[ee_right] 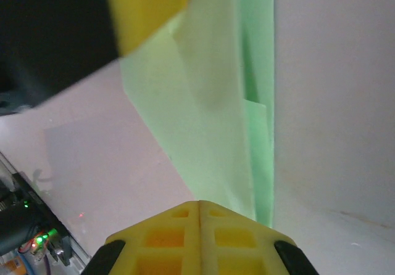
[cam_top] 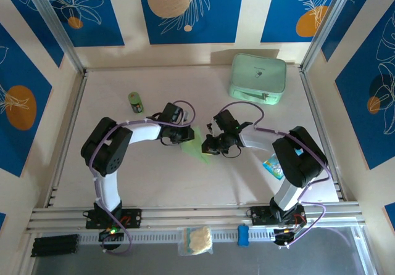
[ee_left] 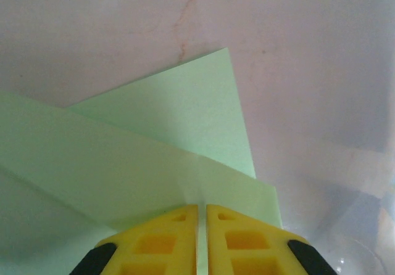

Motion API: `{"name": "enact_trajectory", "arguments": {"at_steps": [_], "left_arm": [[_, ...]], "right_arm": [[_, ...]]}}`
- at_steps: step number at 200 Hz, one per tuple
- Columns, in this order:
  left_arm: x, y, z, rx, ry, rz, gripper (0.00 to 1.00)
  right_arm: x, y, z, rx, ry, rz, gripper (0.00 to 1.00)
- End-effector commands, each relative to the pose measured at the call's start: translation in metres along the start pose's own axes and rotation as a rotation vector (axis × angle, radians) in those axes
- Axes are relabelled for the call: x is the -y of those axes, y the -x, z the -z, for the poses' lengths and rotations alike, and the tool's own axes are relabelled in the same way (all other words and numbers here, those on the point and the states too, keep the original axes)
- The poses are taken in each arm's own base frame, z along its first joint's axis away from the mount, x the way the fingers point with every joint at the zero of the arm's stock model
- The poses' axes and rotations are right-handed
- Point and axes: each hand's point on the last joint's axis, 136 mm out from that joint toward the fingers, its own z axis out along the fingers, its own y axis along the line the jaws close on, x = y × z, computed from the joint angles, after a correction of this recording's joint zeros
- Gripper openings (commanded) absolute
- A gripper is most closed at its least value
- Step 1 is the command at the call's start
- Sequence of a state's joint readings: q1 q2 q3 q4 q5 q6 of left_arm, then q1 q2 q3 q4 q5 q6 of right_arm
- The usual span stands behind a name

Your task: Fold a paper plane with a square sheet of paper (pick it up from the middle)

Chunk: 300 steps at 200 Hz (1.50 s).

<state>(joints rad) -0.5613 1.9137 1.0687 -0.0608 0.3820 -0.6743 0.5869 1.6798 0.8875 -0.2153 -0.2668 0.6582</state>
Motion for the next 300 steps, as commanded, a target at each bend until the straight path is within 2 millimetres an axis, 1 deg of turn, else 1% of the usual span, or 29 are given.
{"name": "enact_trajectory", "arguments": {"at_steps": [1,46,100,113,138,163,170,194,209,225,240,252,266,276,290,300], "left_arm": [[-0.008,0.001,-0.004,0.001,0.034,-0.009,0.12],[-0.016,-0.003,-0.007,-0.014,0.065,0.003,0.12],[-0.019,-0.006,-0.009,-0.025,0.071,0.001,0.12],[-0.021,-0.006,-0.009,-0.025,0.079,0.000,0.12],[-0.022,-0.005,-0.008,-0.017,0.087,-0.001,0.12],[-0.029,-0.008,-0.009,-0.026,0.114,0.012,0.12],[-0.032,-0.010,-0.009,-0.028,0.125,0.016,0.12],[-0.040,-0.013,-0.006,-0.041,0.157,0.020,0.10],[-0.042,-0.014,-0.005,-0.043,0.161,0.014,0.10],[-0.045,-0.016,-0.005,-0.047,0.165,0.011,0.10],[-0.044,-0.017,-0.005,-0.052,0.157,0.013,0.10],[-0.041,-0.016,-0.004,-0.047,0.144,0.011,0.10],[-0.037,-0.013,-0.004,-0.040,0.130,0.007,0.10],[-0.033,-0.011,-0.004,-0.038,0.114,0.005,0.10],[-0.027,-0.008,-0.004,-0.037,0.090,0.006,0.10],[-0.022,-0.006,-0.003,-0.032,0.074,0.006,0.10]], "right_arm": [[-0.014,0.007,0.003,0.028,0.044,-0.015,0.02],[0.000,0.017,-0.019,0.040,-0.035,-0.101,0.01],[-0.005,0.023,-0.034,0.022,-0.030,-0.095,0.01],[-0.001,0.025,-0.037,0.019,-0.041,-0.106,0.00],[0.007,0.021,-0.041,0.007,-0.071,-0.114,0.01],[0.021,0.007,-0.043,-0.024,-0.099,-0.122,0.00],[0.025,0.002,-0.042,-0.030,-0.105,-0.126,0.00],[0.036,-0.023,-0.034,-0.076,-0.114,-0.130,0.00],[0.041,-0.044,-0.029,-0.106,-0.105,-0.130,0.00],[0.052,-0.066,-0.022,-0.136,-0.123,-0.141,0.00],[0.061,-0.085,-0.014,-0.159,-0.143,-0.158,0.00],[0.068,-0.095,-0.006,-0.152,-0.163,-0.156,0.00],[0.069,-0.097,0.003,-0.127,-0.163,-0.142,0.00],[0.063,-0.092,0.010,-0.096,-0.144,-0.121,0.00],[0.045,-0.077,0.019,-0.043,-0.094,-0.076,0.00],[0.028,-0.064,0.026,0.001,-0.052,-0.037,0.01]]}}
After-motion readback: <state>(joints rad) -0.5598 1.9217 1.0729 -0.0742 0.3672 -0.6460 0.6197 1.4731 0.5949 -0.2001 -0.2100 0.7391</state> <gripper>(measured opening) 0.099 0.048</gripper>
